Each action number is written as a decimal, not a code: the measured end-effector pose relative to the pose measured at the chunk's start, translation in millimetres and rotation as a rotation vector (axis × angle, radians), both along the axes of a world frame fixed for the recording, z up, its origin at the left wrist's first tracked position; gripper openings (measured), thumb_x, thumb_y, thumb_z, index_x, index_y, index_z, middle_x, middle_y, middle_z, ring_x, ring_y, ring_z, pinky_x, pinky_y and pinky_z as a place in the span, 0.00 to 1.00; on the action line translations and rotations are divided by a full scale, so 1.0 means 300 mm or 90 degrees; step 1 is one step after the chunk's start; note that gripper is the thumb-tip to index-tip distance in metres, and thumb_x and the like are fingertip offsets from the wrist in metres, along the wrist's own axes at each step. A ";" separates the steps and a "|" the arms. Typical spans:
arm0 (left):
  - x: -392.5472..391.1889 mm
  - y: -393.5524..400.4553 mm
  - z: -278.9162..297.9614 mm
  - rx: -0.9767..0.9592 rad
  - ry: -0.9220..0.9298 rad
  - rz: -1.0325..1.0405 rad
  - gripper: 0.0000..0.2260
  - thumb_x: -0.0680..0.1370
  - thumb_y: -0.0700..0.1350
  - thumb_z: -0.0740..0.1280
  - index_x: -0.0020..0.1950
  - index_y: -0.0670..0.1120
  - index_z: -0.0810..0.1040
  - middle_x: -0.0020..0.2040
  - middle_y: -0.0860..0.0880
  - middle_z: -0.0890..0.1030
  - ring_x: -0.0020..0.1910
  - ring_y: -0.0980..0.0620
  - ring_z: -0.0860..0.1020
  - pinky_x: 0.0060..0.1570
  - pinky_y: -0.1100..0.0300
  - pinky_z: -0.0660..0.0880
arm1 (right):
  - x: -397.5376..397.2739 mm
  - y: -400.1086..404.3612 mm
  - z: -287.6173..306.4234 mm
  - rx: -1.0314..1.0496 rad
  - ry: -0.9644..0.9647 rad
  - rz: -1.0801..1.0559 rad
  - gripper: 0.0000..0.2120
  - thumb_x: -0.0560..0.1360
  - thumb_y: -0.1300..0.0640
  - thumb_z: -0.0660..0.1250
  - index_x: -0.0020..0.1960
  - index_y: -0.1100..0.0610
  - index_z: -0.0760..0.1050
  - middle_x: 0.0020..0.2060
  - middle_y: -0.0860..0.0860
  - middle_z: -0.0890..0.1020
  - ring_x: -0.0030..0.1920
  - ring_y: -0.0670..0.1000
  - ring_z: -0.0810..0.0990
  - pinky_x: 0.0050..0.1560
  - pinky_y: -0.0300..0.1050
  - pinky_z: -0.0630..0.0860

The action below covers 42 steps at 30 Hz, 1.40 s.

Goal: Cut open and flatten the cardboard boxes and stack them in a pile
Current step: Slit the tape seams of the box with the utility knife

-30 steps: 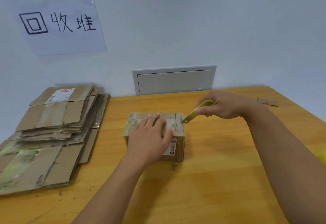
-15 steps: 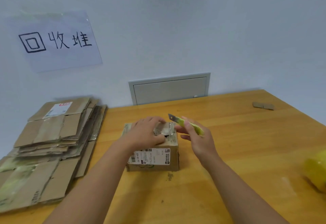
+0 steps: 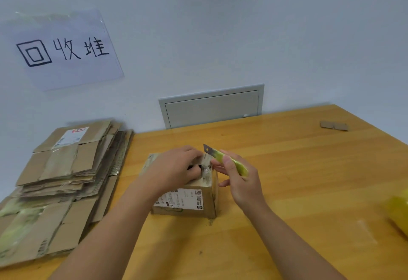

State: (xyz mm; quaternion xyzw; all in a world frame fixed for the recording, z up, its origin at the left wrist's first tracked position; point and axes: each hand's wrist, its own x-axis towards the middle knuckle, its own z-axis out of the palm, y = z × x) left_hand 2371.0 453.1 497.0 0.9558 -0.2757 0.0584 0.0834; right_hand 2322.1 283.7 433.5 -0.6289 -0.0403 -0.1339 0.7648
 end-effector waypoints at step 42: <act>-0.027 0.022 -0.053 -0.163 0.010 0.039 0.15 0.81 0.54 0.62 0.67 0.54 0.77 0.63 0.58 0.76 0.58 0.59 0.74 0.57 0.60 0.72 | 0.122 -0.084 0.126 0.175 0.140 0.026 0.09 0.79 0.67 0.59 0.47 0.63 0.77 0.28 0.52 0.73 0.29 0.48 0.70 0.31 0.41 0.66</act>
